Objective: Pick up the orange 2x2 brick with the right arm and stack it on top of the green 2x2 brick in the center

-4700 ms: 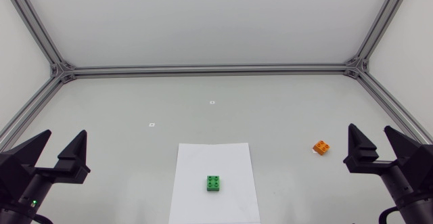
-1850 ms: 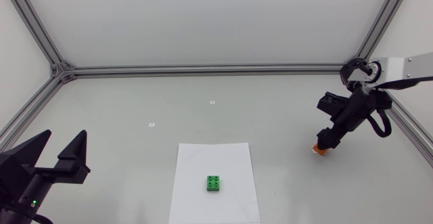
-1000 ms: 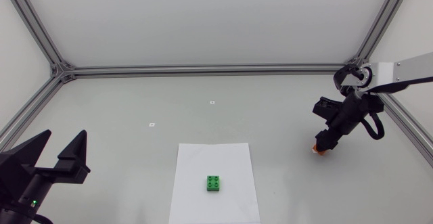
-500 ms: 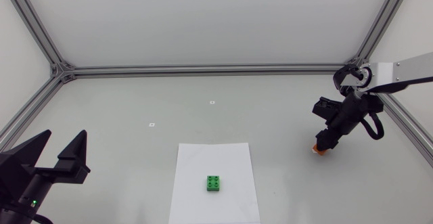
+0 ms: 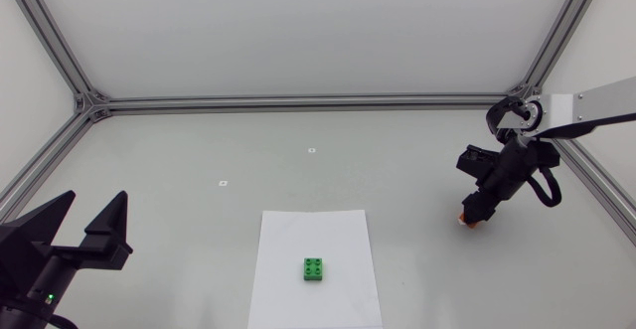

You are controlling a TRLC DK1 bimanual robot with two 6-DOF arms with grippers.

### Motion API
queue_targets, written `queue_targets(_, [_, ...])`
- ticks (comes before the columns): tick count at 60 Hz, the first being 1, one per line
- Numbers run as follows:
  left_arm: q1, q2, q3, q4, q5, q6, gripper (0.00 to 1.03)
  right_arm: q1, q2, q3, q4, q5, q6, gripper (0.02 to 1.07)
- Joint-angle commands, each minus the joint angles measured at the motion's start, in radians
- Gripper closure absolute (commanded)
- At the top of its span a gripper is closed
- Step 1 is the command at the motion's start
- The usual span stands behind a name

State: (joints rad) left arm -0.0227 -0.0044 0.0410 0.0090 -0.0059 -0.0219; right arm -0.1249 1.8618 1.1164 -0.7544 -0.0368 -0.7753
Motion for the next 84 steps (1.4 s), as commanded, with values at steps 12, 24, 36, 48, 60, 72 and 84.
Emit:
queue_targets(12, [0.003, -0.008, -0.041, -0.015, 0.004, 0.013, 0.04, 0.002, 0.033, -0.02, 0.003, 0.003, -0.033, 0.57])
queue_targets(24, [0.003, -0.008, -0.041, -0.015, 0.004, 0.013, 0.04, -0.001, 0.033, -0.012, 0.003, 0.005, -0.03, 0.63])
queue_targets(36, [0.003, -0.008, -0.041, -0.015, 0.004, 0.013, 0.04, -0.009, 0.028, 0.014, -0.026, -0.012, -0.027, 0.77])
queue_targets(48, [0.003, -0.008, -0.041, -0.015, 0.004, 0.013, 0.04, 0.005, -0.078, -0.007, -0.069, -0.034, -0.042, 0.91])
queue_targets(60, [0.003, -0.008, -0.041, -0.015, 0.004, 0.013, 0.04, 0.1, -0.257, -0.069, -0.092, -0.006, -0.061, 1.01])
queue_targets(72, [0.003, -0.008, -0.041, -0.015, 0.004, 0.013, 0.04, 0.269, -0.395, -0.105, -0.191, 0.005, -0.045, 1.01])
queue_targets(84, [0.003, -0.008, -0.041, -0.015, 0.004, 0.013, 0.04, 0.426, -0.432, -0.078, -0.243, 0.017, 0.005, 1.01])
